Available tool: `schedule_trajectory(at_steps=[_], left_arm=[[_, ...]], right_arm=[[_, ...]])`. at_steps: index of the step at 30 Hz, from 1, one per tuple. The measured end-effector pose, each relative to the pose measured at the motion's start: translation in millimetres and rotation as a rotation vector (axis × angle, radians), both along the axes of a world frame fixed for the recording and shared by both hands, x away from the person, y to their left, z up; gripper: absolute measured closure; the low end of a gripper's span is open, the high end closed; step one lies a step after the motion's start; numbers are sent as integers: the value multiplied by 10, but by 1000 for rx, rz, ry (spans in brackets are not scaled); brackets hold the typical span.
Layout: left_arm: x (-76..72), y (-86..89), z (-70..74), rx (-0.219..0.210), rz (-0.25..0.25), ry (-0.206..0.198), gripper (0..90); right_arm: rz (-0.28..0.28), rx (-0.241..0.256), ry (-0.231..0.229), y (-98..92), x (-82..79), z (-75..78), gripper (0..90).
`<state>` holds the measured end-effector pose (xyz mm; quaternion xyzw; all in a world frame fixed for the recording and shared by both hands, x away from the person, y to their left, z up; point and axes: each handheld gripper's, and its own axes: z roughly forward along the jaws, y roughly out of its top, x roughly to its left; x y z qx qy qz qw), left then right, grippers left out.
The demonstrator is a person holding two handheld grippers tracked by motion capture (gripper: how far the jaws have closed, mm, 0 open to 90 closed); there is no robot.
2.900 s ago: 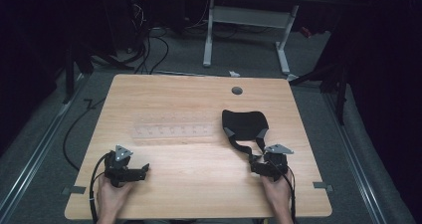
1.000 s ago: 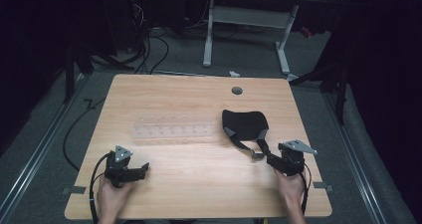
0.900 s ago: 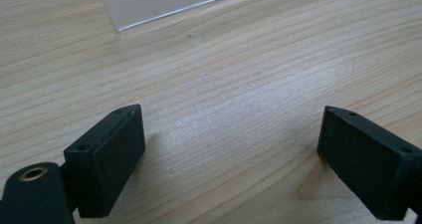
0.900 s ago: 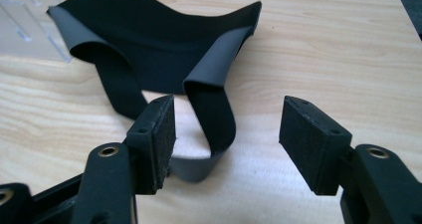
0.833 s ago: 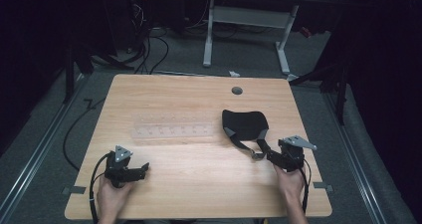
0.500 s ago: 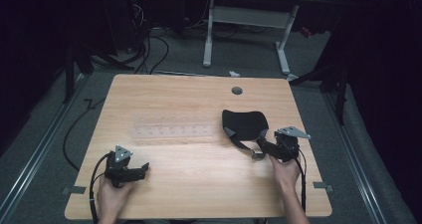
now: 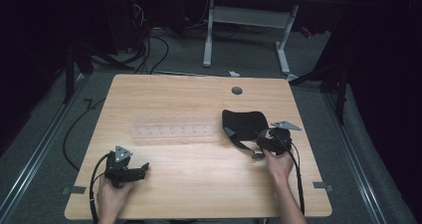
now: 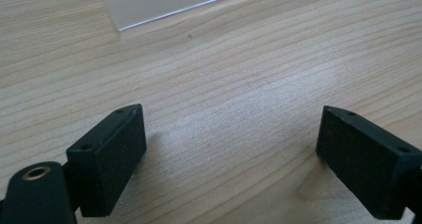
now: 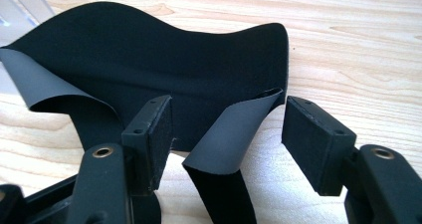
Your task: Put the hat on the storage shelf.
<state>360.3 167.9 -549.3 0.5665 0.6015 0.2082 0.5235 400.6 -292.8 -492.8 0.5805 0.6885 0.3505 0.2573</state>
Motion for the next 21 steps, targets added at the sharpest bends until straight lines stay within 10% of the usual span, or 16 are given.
schedule_trajectory(at_steps=[21], left_arm=[[1,-2,0,0,2,0,126]], right_arm=[[1,76,47,-39,176,-198,427]])
